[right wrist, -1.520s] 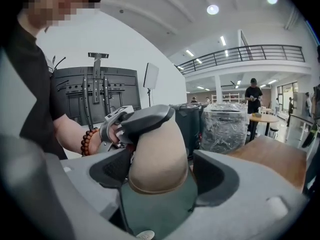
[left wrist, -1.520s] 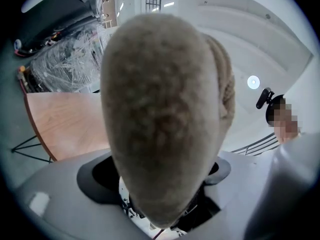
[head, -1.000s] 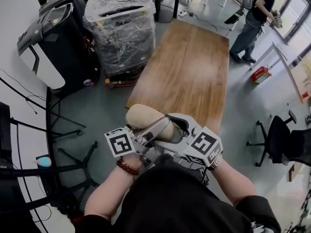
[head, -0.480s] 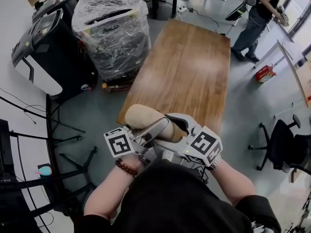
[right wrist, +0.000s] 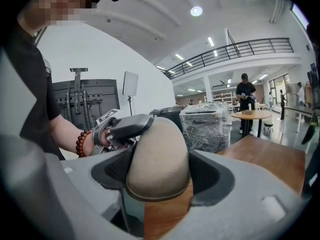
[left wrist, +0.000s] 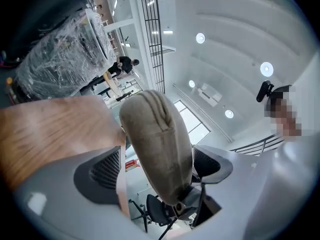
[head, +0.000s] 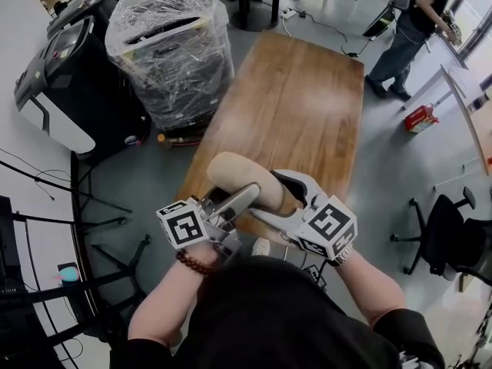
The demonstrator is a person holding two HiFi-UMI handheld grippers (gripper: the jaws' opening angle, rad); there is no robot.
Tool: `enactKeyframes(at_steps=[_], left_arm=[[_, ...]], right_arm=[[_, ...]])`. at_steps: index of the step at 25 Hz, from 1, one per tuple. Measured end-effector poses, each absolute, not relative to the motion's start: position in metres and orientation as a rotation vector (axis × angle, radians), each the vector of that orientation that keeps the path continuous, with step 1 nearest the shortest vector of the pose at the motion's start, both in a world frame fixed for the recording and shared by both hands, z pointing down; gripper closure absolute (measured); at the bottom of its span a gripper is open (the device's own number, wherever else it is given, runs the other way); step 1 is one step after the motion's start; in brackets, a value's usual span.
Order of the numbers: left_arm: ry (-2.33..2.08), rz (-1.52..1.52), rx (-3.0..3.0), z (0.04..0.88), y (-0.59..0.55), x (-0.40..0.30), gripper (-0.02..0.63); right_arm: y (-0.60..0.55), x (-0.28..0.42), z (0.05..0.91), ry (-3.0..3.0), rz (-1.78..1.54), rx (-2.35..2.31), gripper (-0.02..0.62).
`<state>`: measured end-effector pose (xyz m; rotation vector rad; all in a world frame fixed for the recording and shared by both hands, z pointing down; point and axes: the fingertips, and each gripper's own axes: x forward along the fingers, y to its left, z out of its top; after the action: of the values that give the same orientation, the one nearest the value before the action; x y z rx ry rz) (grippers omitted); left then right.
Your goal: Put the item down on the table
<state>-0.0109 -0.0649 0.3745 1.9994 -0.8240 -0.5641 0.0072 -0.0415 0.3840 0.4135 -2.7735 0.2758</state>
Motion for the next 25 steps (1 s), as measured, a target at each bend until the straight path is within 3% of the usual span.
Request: enactKeyframes(at_steps=[11, 19, 25], left_arm=[[-1.058, -0.426, 2.054, 0.407, -0.112, -0.077, 0.174], [-1.165, -0.292, 2.147, 0.421, -0.164, -0.102, 0.280], [-1.200, -0.201, 2.193, 0.435, -0.202, -0.108, 0.411]], right_arm=[[-0.122, 0.009, 0.416, -2.657, 0.228, 0.588, 0.255], [-0.199, -0.013, 0.441, -2.580, 0.235, 0.680, 0.255], [-0.250, -0.026, 0.472, -2.520, 0.279, 0.732, 0.255]])
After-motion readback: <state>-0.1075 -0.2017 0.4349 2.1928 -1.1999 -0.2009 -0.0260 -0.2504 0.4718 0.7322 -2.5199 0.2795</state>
